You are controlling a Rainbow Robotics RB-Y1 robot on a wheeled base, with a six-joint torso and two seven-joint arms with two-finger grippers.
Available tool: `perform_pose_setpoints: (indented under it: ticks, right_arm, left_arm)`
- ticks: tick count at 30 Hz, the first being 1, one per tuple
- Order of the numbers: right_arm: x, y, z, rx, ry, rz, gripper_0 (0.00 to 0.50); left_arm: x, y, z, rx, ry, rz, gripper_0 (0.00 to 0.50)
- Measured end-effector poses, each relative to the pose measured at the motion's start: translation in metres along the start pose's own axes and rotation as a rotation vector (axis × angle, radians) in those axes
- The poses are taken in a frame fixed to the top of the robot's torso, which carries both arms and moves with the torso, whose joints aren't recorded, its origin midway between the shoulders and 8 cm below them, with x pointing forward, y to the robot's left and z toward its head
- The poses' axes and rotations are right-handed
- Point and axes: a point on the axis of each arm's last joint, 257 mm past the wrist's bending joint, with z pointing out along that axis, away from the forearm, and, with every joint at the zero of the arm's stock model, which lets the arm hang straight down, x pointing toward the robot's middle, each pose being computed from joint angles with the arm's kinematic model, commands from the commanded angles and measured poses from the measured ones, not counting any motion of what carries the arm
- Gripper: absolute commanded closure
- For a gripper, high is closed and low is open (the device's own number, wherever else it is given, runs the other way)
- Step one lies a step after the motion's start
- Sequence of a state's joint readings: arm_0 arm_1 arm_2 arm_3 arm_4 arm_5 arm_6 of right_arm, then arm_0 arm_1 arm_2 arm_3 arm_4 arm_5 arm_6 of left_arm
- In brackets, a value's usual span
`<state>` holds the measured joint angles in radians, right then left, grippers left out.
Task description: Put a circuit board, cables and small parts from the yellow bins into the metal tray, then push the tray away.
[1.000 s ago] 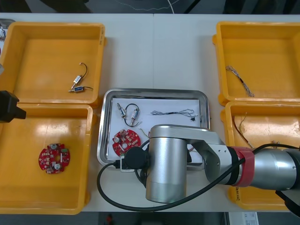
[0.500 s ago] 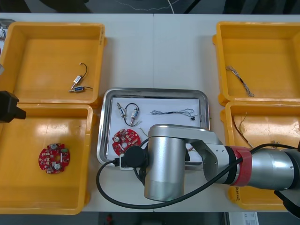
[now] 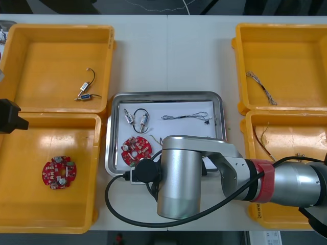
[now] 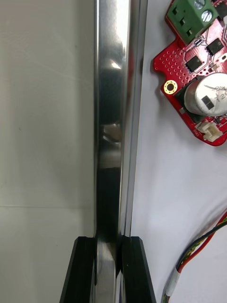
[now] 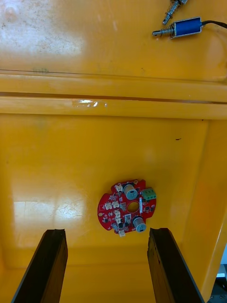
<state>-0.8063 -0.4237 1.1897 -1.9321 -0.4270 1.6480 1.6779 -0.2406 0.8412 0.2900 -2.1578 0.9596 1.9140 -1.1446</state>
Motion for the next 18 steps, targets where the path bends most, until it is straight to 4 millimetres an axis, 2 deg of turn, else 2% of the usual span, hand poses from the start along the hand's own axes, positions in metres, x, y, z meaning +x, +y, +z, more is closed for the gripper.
perform_pose_setpoints:
  ticks: [18]
  right_arm:
    - [0.006, -0.028, 0.000, 0.103, 0.015, 0.014, 0.500]
  left_arm:
    - [0.000, 0.000, 0.000, 0.000, 0.000, 0.000, 0.000]
